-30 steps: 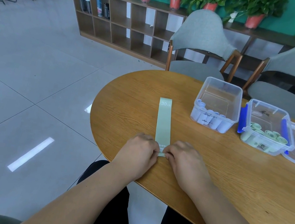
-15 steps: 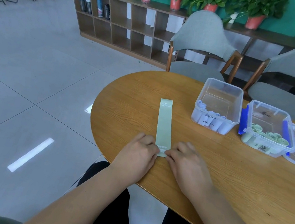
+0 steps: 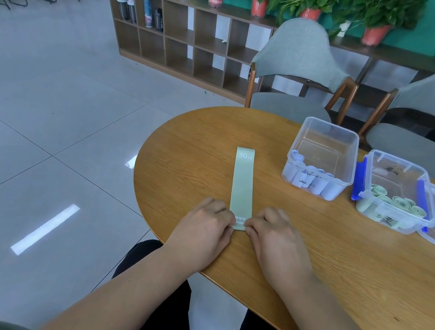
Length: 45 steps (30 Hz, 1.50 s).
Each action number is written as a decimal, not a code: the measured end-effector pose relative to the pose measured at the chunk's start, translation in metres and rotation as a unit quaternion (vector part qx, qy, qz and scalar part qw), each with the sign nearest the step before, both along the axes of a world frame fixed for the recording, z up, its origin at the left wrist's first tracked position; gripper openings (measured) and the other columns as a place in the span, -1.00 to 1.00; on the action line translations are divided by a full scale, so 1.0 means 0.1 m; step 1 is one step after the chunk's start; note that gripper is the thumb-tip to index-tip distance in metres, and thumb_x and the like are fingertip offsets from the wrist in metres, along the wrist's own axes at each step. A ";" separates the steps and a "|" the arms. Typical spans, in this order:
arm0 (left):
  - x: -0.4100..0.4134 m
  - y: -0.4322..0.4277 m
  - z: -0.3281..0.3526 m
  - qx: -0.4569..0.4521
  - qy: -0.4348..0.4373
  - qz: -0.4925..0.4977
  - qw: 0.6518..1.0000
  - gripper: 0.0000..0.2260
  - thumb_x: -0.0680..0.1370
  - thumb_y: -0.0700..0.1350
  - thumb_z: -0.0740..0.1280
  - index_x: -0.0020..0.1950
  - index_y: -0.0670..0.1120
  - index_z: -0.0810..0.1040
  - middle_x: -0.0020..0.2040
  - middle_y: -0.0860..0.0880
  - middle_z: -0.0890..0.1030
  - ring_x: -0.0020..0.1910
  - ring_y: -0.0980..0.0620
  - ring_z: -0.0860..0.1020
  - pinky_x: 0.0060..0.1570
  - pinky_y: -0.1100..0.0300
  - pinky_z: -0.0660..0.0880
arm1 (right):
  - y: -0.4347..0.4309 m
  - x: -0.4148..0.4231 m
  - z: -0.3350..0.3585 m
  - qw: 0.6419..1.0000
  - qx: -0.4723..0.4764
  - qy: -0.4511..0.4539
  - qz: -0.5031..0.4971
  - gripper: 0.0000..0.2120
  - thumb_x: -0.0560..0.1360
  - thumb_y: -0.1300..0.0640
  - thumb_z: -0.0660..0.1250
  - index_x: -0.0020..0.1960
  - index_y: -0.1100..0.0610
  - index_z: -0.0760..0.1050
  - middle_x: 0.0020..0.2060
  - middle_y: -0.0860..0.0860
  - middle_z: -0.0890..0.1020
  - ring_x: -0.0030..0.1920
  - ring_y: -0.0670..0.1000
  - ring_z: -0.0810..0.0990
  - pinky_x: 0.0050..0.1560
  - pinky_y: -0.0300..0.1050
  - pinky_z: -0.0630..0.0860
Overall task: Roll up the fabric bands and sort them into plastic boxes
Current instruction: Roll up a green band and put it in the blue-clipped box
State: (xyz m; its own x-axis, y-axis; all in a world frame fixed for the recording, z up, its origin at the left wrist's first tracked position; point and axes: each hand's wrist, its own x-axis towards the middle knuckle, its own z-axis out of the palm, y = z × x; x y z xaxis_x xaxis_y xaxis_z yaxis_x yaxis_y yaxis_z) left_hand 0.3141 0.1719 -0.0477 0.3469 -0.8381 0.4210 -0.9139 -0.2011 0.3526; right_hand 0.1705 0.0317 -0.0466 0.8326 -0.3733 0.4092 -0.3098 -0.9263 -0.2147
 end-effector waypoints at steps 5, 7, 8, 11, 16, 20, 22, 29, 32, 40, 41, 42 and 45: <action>-0.03 -0.01 -0.02 -0.016 0.024 0.015 0.999 -0.92 0.59 -0.17 0.43 0.05 -0.07 0.69 -0.02 0.03 0.58 0.02 0.00 0.50 -0.02 0.14 0.52 | 0.00 -0.03 -0.01 1.000 0.019 0.006 -0.008 -0.88 0.54 0.12 0.50 0.07 0.05 0.70 -0.07 -0.09 0.60 0.00 0.01 0.56 -0.09 -0.16 0.53; -0.02 -0.02 -0.02 -0.012 0.030 0.019 0.999 -0.91 0.61 -0.15 0.40 0.07 -0.06 0.70 -0.03 0.03 0.58 0.02 0.00 0.50 -0.02 0.12 0.53 | 0.00 -0.02 0.00 1.000 0.028 0.002 -0.015 -0.88 0.54 0.12 0.49 0.08 0.03 0.71 -0.08 -0.09 0.62 -0.02 0.01 0.58 -0.13 -0.16 0.53; -0.02 -0.03 -0.02 -0.009 0.033 0.021 0.999 -0.90 0.62 -0.15 0.39 0.07 -0.05 0.70 -0.03 0.02 0.59 0.02 -0.01 0.51 -0.03 0.09 0.54 | 0.00 -0.01 0.01 0.999 0.030 0.002 -0.019 -0.87 0.54 0.12 0.49 0.09 0.02 0.70 -0.08 -0.10 0.63 -0.03 0.01 0.59 -0.14 -0.15 0.53; -0.01 -0.05 0.01 -0.001 0.037 0.029 0.999 -0.89 0.62 -0.15 0.39 0.07 -0.06 0.71 -0.06 0.01 0.62 -0.01 -0.03 0.53 -0.07 0.07 0.54 | 0.00 0.00 0.04 0.998 0.050 0.002 -0.025 -0.82 0.53 0.11 0.49 0.13 -0.02 0.66 -0.09 -0.11 0.64 -0.04 0.00 0.59 -0.12 -0.08 0.57; 0.00 -0.03 0.02 -0.008 0.066 0.034 0.997 -0.95 0.61 -0.13 0.41 0.03 0.00 0.65 -0.09 0.08 0.62 -0.04 0.03 0.52 -0.10 0.09 0.51 | -0.03 0.03 0.07 0.997 0.074 0.014 -0.031 -0.93 0.58 0.06 0.43 0.06 -0.04 0.65 -0.09 -0.15 0.61 -0.01 -0.05 0.56 -0.11 -0.13 0.52; 0.00 -0.05 0.02 -0.013 0.074 0.045 0.996 -0.96 0.60 -0.12 0.42 0.02 0.01 0.63 -0.10 0.09 0.61 -0.03 0.05 0.52 -0.10 0.07 0.54 | -0.02 0.07 0.04 0.997 0.057 0.021 -0.054 -0.90 0.61 0.03 0.39 0.07 -0.04 0.67 -0.08 -0.12 0.59 0.01 -0.04 0.52 -0.12 -0.14 0.53; 0.00 -0.05 0.01 -0.008 0.072 0.049 0.996 -0.93 0.59 -0.12 0.44 0.06 0.00 0.66 -0.07 0.09 0.61 0.00 0.05 0.51 -0.07 0.10 0.53 | -0.01 0.08 0.02 0.996 0.050 0.021 -0.067 -0.88 0.61 0.02 0.39 0.07 -0.04 0.69 -0.08 -0.11 0.57 0.01 -0.04 0.51 -0.14 -0.16 0.52; -0.01 -0.10 0.00 0.004 0.062 0.068 0.996 -0.87 0.59 -0.16 0.42 0.11 -0.03 0.70 -0.03 0.04 0.63 0.05 0.01 0.53 -0.01 0.13 0.53 | 0.02 0.10 0.03 0.995 0.050 0.047 -0.070 -0.77 0.58 0.09 0.42 0.23 0.00 0.67 0.00 -0.05 0.63 0.07 0.03 0.57 -0.03 -0.06 0.59; 0.00 -0.11 0.00 0.013 0.066 0.072 0.995 -0.87 0.60 -0.14 0.41 0.13 -0.02 0.71 -0.02 0.04 0.65 0.04 0.01 0.55 -0.01 0.11 0.53 | 0.02 0.11 0.05 0.994 0.072 0.031 -0.075 -0.79 0.55 0.13 0.46 0.19 0.02 0.65 -0.05 -0.05 0.65 0.02 0.03 0.60 -0.04 -0.08 0.55; 0.01 -0.13 0.06 -0.001 0.106 0.091 0.990 -0.91 0.59 -0.13 0.42 0.05 0.02 0.68 -0.09 0.12 0.67 -0.07 0.09 0.58 -0.07 0.11 0.55 | 0.02 0.16 0.08 0.992 0.077 0.036 -0.090 -0.88 0.62 0.07 0.37 0.12 0.01 0.66 -0.05 -0.05 0.60 0.06 0.04 0.55 -0.09 -0.05 0.53; 0.00 -0.14 0.05 -0.003 0.104 0.092 0.990 -0.92 0.59 -0.12 0.43 0.05 0.01 0.68 -0.08 0.11 0.66 -0.06 0.08 0.58 -0.07 0.11 0.55 | 0.01 0.17 0.09 0.992 0.077 0.039 -0.093 -0.86 0.63 0.07 0.36 0.13 0.01 0.66 -0.05 -0.05 0.59 0.07 0.04 0.54 -0.10 -0.06 0.52; 0.00 -0.14 0.04 -0.003 0.104 0.094 0.990 -0.92 0.58 -0.12 0.43 0.06 0.00 0.69 -0.07 0.09 0.65 -0.04 0.07 0.57 -0.07 0.12 0.55 | 0.01 0.18 0.09 0.992 0.075 0.041 -0.096 -0.85 0.64 0.06 0.35 0.14 0.00 0.66 -0.05 -0.05 0.59 0.07 0.04 0.54 -0.10 -0.06 0.51; 0.01 -0.15 0.01 -0.002 0.100 0.097 0.990 -0.86 0.57 -0.14 0.45 0.12 -0.01 0.69 -0.03 0.07 0.63 0.05 0.06 0.54 -0.04 0.19 0.50 | 0.01 0.20 0.10 0.991 0.073 0.049 -0.101 -0.82 0.65 0.06 0.32 0.17 0.01 0.68 -0.04 -0.04 0.59 0.07 0.04 0.54 -0.09 -0.10 0.47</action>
